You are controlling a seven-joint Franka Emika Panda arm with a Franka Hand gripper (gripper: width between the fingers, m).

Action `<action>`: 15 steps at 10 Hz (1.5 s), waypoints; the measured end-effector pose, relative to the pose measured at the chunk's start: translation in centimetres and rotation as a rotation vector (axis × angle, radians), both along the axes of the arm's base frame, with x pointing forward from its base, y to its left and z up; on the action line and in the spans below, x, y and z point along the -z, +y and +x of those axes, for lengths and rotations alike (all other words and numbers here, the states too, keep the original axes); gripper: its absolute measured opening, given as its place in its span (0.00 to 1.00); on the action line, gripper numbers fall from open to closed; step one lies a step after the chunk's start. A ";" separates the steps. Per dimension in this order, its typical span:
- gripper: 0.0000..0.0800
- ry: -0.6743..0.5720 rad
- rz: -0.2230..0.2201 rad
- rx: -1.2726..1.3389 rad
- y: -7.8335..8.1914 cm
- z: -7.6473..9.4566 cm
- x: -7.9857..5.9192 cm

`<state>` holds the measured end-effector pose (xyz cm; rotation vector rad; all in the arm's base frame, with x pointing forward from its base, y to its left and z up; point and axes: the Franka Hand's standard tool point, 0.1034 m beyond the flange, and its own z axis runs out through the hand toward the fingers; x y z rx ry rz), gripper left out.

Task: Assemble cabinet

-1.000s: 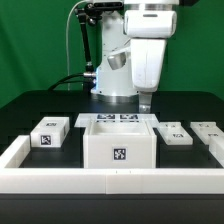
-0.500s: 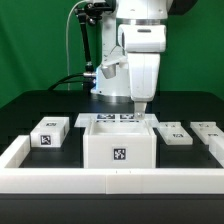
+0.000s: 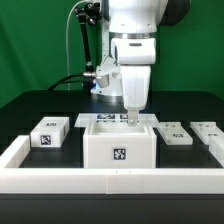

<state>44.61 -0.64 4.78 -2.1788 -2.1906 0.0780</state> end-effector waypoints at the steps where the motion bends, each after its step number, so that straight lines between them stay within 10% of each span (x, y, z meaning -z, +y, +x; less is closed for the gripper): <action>1: 1.00 0.009 0.002 0.005 -0.2 -0.2 0.5; 6: 1.00 0.042 0.006 0.051 0.4 -0.5 2.5; 8: 0.66 0.048 0.002 0.072 0.2 0.6 2.2; 9: 0.66 0.050 0.002 0.072 0.2 0.5 2.3; 11: 0.19 0.050 0.002 0.073 0.1 0.5 2.3; 15: 0.06 0.042 0.002 0.074 0.1 0.6 2.2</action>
Offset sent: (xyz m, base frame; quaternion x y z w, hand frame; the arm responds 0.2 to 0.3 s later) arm 0.0040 0.0100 -0.0082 -0.0007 0.0103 0.0197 0.9998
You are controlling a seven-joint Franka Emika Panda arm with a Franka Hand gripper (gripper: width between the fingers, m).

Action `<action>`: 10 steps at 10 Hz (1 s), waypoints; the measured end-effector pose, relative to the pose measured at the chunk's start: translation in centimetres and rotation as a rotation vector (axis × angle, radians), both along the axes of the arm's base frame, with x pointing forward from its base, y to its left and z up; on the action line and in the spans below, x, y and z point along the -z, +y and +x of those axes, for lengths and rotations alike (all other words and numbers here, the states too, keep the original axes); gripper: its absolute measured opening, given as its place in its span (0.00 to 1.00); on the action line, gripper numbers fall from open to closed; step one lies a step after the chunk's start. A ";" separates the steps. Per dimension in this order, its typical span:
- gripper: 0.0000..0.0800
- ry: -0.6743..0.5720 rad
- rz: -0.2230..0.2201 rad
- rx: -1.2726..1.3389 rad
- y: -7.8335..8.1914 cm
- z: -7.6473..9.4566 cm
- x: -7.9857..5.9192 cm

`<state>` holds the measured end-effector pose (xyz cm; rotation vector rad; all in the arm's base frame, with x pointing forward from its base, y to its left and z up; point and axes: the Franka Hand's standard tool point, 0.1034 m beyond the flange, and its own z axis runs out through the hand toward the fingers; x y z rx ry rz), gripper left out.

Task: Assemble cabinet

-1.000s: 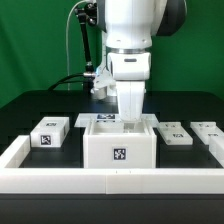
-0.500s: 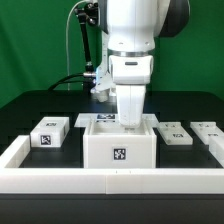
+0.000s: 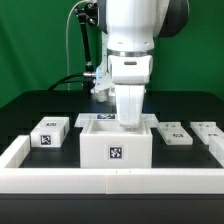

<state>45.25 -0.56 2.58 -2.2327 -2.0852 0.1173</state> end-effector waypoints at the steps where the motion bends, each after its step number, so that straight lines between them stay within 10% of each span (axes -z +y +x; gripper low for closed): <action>1: 0.06 0.000 0.000 0.000 0.0 0.0 0.0; 5: 0.06 -0.001 0.000 0.000 0.0 0.1 0.0; 10: 0.05 -0.043 0.013 -0.037 1.0 5.1 0.0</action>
Offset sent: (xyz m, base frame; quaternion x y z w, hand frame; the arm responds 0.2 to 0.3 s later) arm 0.0000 0.0000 0.0000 0.0000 0.0000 0.0000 1.0000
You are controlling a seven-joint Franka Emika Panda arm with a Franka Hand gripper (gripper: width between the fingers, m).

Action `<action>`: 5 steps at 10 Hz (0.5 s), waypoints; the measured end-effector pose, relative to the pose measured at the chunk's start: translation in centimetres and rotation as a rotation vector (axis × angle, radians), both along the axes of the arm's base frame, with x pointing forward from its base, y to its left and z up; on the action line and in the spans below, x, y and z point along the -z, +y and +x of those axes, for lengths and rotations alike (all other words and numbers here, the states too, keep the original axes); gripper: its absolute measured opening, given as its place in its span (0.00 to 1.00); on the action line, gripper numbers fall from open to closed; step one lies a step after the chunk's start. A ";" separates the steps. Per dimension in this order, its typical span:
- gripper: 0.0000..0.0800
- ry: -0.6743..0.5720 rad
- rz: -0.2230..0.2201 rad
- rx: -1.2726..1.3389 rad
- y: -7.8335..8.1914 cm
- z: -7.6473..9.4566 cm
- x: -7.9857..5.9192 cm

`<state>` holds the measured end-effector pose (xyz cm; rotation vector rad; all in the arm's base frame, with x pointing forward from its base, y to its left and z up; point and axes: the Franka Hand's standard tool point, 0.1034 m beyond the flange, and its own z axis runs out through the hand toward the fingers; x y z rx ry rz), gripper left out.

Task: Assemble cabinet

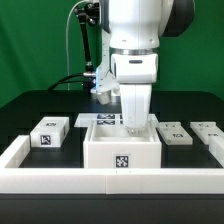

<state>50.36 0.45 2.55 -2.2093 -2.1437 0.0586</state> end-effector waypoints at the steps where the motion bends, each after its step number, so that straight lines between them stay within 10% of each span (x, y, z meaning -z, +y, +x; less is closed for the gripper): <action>1: 0.05 -0.010 0.006 -0.009 0.6 0.8 0.0; 5: 0.05 -0.011 0.006 -0.004 0.6 0.8 0.0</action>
Offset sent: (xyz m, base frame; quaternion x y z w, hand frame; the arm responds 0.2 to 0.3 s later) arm 0.0000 0.0000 0.0000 0.0000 0.0000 0.0000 1.0000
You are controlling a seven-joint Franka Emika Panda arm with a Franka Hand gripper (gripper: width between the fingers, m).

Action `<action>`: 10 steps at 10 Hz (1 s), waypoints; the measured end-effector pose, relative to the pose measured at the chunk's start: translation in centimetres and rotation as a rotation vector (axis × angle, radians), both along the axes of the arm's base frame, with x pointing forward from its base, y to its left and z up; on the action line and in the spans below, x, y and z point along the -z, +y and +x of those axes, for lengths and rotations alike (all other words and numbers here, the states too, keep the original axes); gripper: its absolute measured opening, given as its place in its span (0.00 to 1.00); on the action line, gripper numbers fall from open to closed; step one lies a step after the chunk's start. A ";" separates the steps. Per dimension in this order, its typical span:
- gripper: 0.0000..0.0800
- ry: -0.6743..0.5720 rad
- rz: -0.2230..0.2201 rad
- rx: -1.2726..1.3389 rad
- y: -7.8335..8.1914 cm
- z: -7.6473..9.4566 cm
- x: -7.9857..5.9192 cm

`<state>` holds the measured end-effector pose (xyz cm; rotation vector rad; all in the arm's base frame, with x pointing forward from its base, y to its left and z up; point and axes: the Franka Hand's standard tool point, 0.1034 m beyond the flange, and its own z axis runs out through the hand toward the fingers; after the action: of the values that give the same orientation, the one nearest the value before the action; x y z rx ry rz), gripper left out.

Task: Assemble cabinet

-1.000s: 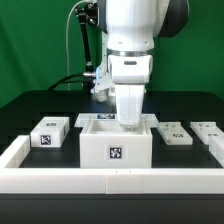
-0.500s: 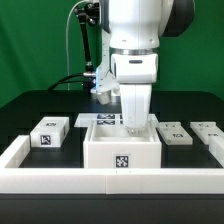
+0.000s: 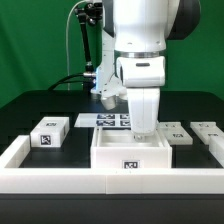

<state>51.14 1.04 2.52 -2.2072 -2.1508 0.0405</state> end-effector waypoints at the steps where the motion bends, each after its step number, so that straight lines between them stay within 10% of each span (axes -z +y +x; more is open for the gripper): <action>1: 0.05 -0.010 0.006 -0.016 1.4 0.3 0.0; 4: 0.05 -0.019 0.022 -0.036 5.0 0.5 0.0; 10: 0.05 -0.013 0.031 -0.046 7.0 0.5 0.3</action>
Offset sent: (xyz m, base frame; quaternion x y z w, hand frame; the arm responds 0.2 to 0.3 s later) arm 0.0053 0.0497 -0.0029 -0.0235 0.0092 -0.0223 0.9994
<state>51.68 8.04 2.24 -2.1475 -2.1925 -0.0052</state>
